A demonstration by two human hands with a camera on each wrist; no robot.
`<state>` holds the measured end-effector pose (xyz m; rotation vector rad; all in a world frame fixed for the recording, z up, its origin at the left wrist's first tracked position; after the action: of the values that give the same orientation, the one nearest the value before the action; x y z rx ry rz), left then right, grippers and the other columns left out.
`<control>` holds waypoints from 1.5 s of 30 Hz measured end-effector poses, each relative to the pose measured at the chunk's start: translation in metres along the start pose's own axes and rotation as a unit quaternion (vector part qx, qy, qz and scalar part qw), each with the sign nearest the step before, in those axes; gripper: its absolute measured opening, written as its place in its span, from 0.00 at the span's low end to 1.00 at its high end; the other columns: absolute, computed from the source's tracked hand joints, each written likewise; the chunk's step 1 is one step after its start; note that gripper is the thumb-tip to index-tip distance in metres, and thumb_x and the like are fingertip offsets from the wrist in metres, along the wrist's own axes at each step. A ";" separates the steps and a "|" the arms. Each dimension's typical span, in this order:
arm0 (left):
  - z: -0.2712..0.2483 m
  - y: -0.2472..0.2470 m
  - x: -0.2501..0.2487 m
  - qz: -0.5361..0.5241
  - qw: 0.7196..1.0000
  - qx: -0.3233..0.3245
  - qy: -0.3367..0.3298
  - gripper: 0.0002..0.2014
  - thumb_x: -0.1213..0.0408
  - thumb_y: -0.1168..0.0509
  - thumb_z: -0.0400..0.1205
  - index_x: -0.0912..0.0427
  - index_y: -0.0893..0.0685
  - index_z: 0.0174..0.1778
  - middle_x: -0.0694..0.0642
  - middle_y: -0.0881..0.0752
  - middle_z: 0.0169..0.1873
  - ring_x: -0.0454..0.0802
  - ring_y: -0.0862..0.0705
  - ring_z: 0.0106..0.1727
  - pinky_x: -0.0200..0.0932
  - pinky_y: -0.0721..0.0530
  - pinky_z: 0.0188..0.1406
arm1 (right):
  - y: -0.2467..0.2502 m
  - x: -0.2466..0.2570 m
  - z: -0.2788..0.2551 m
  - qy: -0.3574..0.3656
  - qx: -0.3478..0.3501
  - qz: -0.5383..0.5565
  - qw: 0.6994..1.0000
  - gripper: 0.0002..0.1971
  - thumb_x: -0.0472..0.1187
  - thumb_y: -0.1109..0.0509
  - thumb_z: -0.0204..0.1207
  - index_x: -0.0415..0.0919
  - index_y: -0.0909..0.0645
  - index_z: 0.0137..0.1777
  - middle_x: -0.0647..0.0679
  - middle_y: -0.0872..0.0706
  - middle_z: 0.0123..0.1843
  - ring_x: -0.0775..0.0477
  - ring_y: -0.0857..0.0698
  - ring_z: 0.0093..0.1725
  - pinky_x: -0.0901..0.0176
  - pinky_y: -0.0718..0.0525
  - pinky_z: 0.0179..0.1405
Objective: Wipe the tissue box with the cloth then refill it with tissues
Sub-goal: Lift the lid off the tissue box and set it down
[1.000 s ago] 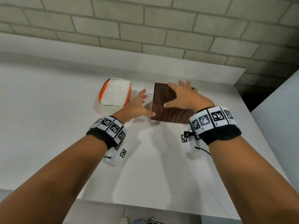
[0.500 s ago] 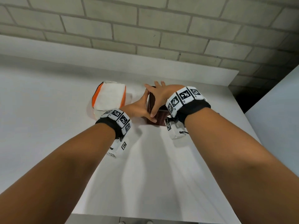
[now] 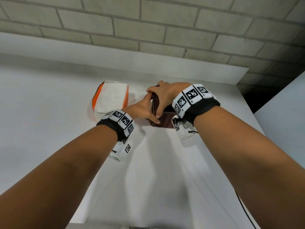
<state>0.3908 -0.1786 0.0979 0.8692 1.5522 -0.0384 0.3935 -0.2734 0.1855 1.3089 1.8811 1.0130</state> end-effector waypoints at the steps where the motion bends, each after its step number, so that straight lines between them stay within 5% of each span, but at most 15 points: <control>1: 0.002 0.000 0.001 0.002 1.000 0.000 -0.002 0.65 0.70 0.17 0.59 0.61 0.59 0.82 0.56 0.38 0.78 0.51 0.32 0.76 0.42 0.25 0.70 | 0.000 0.000 0.000 -0.001 -0.004 -0.002 1.000 0.58 0.57 0.16 0.52 0.56 0.46 0.81 0.44 0.36 0.74 0.39 0.33 0.74 0.40 0.22 0.68; 6: 0.002 0.002 0.003 0.003 1.000 0.004 0.001 0.63 0.74 0.19 0.62 0.57 0.58 0.83 0.54 0.36 0.78 0.48 0.28 0.71 0.37 0.24 0.62 | -0.001 -0.001 -0.001 -0.003 -0.020 0.003 1.000 0.61 0.58 0.17 0.52 0.54 0.50 0.82 0.44 0.38 0.76 0.40 0.36 0.77 0.39 0.24 0.70; 13: -0.001 0.002 0.002 -0.018 1.000 0.017 0.004 0.67 0.70 0.17 0.57 0.51 0.59 0.84 0.52 0.38 0.80 0.50 0.31 0.77 0.46 0.25 0.73 | -0.002 -0.007 -0.006 -0.013 -0.023 0.024 0.999 0.64 0.60 0.18 0.55 0.42 0.56 0.83 0.44 0.41 0.80 0.42 0.39 0.80 0.43 0.29 0.75; 21: -0.004 0.001 -0.001 -0.021 1.000 0.018 -0.001 0.66 0.68 0.19 0.56 0.49 0.57 0.83 0.52 0.35 0.78 0.51 0.28 0.75 0.50 0.23 0.72 | -0.001 -0.006 -0.005 -0.016 -0.041 0.015 0.999 0.57 0.60 0.18 0.54 0.39 0.43 0.79 0.44 0.35 0.75 0.43 0.34 0.75 0.45 0.24 0.71; 27: -0.004 0.002 -0.001 -0.027 0.999 0.016 -0.013 0.59 0.74 0.19 0.60 0.49 0.49 0.81 0.52 0.29 0.73 0.49 0.27 0.73 0.37 0.21 0.63 | 0.025 -0.020 -0.023 -0.010 -0.086 0.050 0.995 0.62 0.59 0.20 0.59 0.38 0.56 0.84 0.41 0.44 0.81 0.40 0.42 0.81 0.43 0.31 0.78; 33: -0.006 0.001 -0.002 -0.021 1.000 0.019 -0.004 0.60 0.75 0.20 0.62 0.44 0.53 0.82 0.52 0.33 0.76 0.49 0.28 0.74 0.42 0.22 0.65 | 0.032 -0.049 -0.046 -0.009 -0.138 0.182 0.973 0.63 0.57 0.20 0.62 0.43 0.63 0.84 0.43 0.53 0.85 0.41 0.47 0.85 0.49 0.40 0.82; 37: -0.007 0.000 -0.004 -0.011 1.000 0.027 0.006 0.62 0.78 0.22 0.65 0.44 0.60 0.82 0.51 0.35 0.78 0.45 0.30 0.72 0.38 0.24 0.62 | 0.039 -0.074 -0.070 0.051 -0.249 0.399 0.881 0.61 0.53 0.17 0.58 0.52 0.56 0.85 0.42 0.45 0.85 0.42 0.41 0.83 0.52 0.38 0.81; 39: -0.009 -0.001 -0.005 -0.012 1.000 0.023 0.015 0.63 0.79 0.23 0.66 0.44 0.62 0.82 0.50 0.35 0.78 0.45 0.28 0.69 0.39 0.23 0.61 | 0.032 -0.082 -0.082 0.106 -0.272 0.550 0.782 0.63 0.51 0.15 0.52 0.52 0.51 0.84 0.42 0.29 0.74 0.48 0.27 0.74 0.57 0.27 0.73; 41: -0.011 -0.003 -0.007 -0.014 1.000 0.015 0.024 0.62 0.79 0.24 0.67 0.46 0.63 0.83 0.49 0.34 0.77 0.47 0.28 0.72 0.38 0.24 0.61 | 0.020 -0.087 -0.093 0.133 -0.281 0.657 0.687 0.62 0.49 0.14 0.45 0.54 0.42 0.80 0.50 0.23 0.59 0.54 0.18 0.57 0.59 0.16 0.58; 43: -0.013 -0.003 -0.008 -0.017 0.999 0.002 0.042 0.63 0.78 0.23 0.67 0.49 0.65 0.83 0.49 0.38 0.80 0.49 0.34 0.79 0.37 0.28 0.63 | 0.007 -0.090 -0.101 0.152 -0.301 0.737 0.586 0.48 0.47 0.18 0.48 0.56 0.35 0.72 0.53 0.22 0.51 0.56 0.18 0.48 0.57 0.14 0.48; 45: -0.015 -0.003 -0.007 -0.019 0.998 -0.012 0.056 0.64 0.76 0.22 0.67 0.52 0.67 0.83 0.50 0.45 0.84 0.49 0.40 0.82 0.36 0.32 0.66 | -0.011 -0.092 -0.104 0.166 -0.307 0.821 0.453 0.33 0.46 0.24 0.53 0.54 0.27 0.63 0.53 0.20 0.42 0.54 0.18 0.42 0.53 0.13 0.41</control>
<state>0.3758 -0.1772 0.1059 0.8352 1.6711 0.0008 0.3313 -0.3873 0.2353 2.2466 -0.5196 2.5281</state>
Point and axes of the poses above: each hand's wrist, its own z-axis towards the middle knuckle, its own y-axis out of the back of the hand, x = y × z, the point moved 3 cm from there along z, towards the middle knuckle
